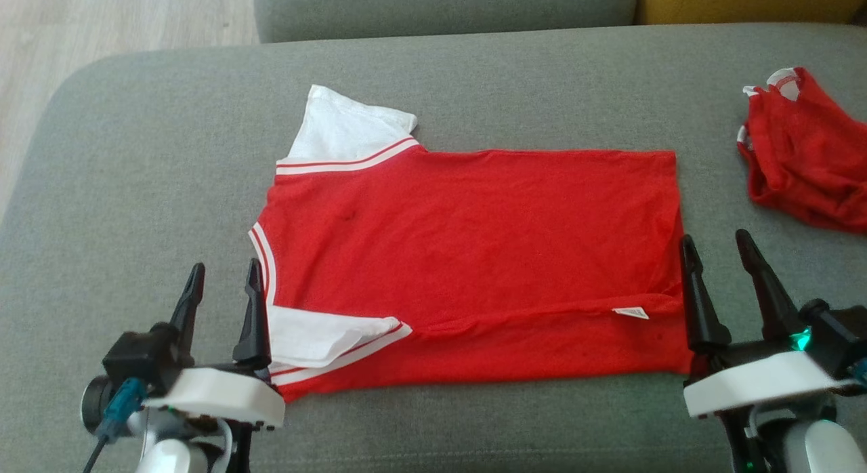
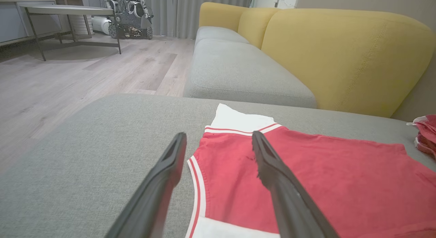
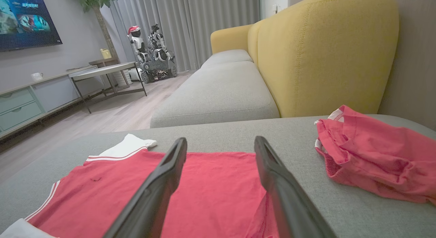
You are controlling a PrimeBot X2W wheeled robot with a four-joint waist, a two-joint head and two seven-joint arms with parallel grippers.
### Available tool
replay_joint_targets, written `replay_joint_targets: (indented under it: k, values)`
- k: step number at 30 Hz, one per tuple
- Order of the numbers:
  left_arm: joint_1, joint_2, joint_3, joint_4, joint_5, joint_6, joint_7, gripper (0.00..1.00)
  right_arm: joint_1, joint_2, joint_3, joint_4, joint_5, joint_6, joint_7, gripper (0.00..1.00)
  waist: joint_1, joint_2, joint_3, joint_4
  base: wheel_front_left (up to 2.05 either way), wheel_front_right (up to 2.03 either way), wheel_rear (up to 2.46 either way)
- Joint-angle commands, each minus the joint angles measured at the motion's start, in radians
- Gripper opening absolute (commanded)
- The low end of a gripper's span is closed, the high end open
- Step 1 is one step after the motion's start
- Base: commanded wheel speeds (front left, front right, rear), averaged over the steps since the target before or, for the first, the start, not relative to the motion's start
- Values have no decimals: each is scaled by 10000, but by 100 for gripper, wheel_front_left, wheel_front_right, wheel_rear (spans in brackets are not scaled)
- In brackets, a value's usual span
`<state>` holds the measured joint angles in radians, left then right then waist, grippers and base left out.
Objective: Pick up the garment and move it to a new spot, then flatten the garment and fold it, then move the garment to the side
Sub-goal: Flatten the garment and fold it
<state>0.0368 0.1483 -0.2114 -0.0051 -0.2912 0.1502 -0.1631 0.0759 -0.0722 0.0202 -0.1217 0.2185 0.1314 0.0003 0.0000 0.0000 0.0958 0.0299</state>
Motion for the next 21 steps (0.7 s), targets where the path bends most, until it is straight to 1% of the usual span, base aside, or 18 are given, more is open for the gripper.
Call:
replay_joint_targets:
  k: [1, 5, 9, 13, 17, 20, 21]
  values:
    - [-442, 168, 354, -403, 135, 51, 2, 100, -285, -110, 195, -431, -50, -7, 10, 100, 0, 0, 50, 3, 0, 0, 0]
    - [-792, 250, 297, -382, 156, -47, 14, 100, -392, -105, 54, -505, -96, -7, 73, 100, 0, 0, 340, 27, 0, 0, 0]
    - [-1749, 306, 167, -142, 145, -320, 99, 100, -639, -104, -182, -616, -161, -7, 131, 100, 0, 0, 985, 41, 0, 0, 0]
    - [-3279, 293, 79, 382, 69, -627, 333, 100, -1085, -139, -291, -729, -242, -7, 138, 100, 0, 0, 1814, -72, 0, 0, 0]
    - [-5014, 335, 75, 1322, -106, -1008, 705, 100, -1580, -165, -310, -793, -310, -7, 122, 100, 0, 0, 2606, -298, 0, 0, 0]
    - [-6334, 441, 152, 2193, -354, -1393, 1013, 100, -1943, -188, -266, -796, -324, -7, 92, 100, 0, 0, 3151, -516, 0, 0, 0]
    - [-7175, 527, 201, 2856, -529, -1654, 1270, 100, -2183, -211, -205, -744, -302, -7, 36, 100, 0, 0, 3471, -675, 0, 0, 0]
